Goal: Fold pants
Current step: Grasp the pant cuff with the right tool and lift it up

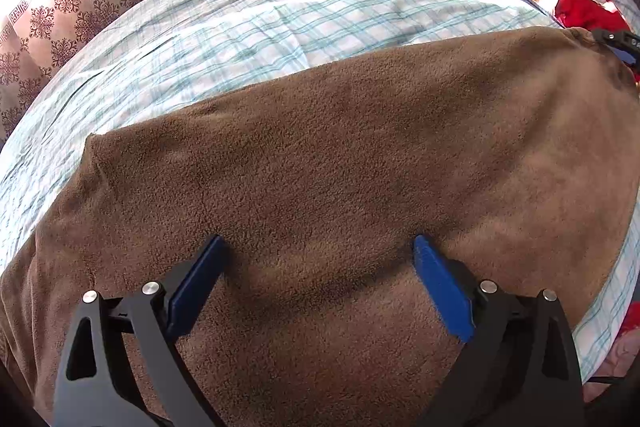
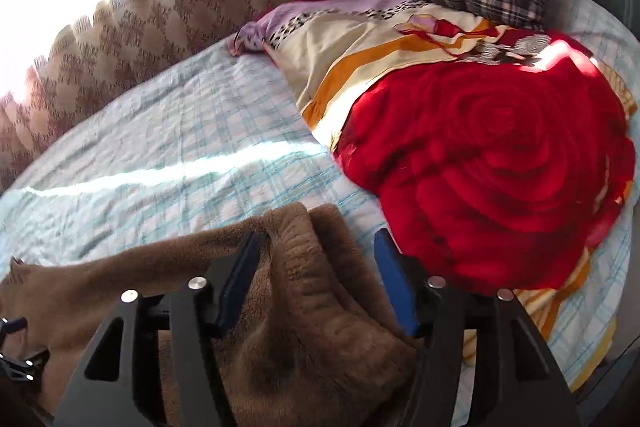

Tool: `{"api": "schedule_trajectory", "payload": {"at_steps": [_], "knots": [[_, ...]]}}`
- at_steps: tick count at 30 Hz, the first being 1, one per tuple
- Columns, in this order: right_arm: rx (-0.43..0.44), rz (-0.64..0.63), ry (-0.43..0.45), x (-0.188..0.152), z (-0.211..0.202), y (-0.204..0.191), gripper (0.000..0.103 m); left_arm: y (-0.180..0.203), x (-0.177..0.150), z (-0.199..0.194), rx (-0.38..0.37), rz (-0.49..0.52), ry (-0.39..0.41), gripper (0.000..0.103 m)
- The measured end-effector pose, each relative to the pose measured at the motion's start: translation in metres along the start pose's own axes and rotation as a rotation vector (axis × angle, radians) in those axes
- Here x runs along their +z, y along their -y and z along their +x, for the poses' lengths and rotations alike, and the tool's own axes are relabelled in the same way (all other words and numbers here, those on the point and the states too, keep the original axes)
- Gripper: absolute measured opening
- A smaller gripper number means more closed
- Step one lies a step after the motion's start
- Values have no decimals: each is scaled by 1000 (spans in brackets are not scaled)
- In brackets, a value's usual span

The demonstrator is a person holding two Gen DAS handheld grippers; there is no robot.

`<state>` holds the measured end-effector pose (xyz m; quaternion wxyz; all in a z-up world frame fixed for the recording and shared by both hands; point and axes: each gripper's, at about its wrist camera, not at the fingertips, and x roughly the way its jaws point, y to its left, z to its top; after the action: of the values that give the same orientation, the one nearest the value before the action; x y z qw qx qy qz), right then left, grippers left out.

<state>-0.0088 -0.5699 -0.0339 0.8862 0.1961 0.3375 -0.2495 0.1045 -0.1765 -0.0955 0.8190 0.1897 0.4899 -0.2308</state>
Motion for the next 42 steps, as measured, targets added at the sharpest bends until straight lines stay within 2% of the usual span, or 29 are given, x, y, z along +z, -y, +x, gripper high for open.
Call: {"api": "schedule_trajectory", "payload": {"at_steps": [2,6,9,11,14,17,19,21,23,25,28,33,42], "knots": [[19,80,-5,-6,-17,16,61,0,2,-2,-4,-5,5,96],[57,215,-76,-36,-29,39,61,0,7,-12,-36,-17,32,96],[76,270,-119,-54,-25,44,61,4,13,-21,-61,-20,57,96],[54,275,-136,-60,-19,43,61,7,16,-27,-69,-10,72,96],[35,299,-138,-62,-13,41,61,10,16,-33,-74,-4,85,96],[112,373,-139,-61,-7,42,66,11,14,-32,-75,-15,76,96],[111,384,-132,-59,-3,40,66,10,14,-29,-75,-21,67,96],[91,372,-127,-60,-1,38,64,10,13,-29,-76,-23,67,96],[51,343,-117,-60,-1,36,47,9,13,-29,-76,-22,69,96],[91,328,-116,-59,-1,33,19,9,13,-29,-76,-24,66,96],[65,270,-71,-52,-13,19,15,5,12,-29,-77,-32,63,96],[64,124,28,-32,-45,-22,14,-5,11,-30,-71,-61,69,96],[191,-122,140,-19,-94,-127,14,-39,9,-35,-69,-157,88,96]]}}
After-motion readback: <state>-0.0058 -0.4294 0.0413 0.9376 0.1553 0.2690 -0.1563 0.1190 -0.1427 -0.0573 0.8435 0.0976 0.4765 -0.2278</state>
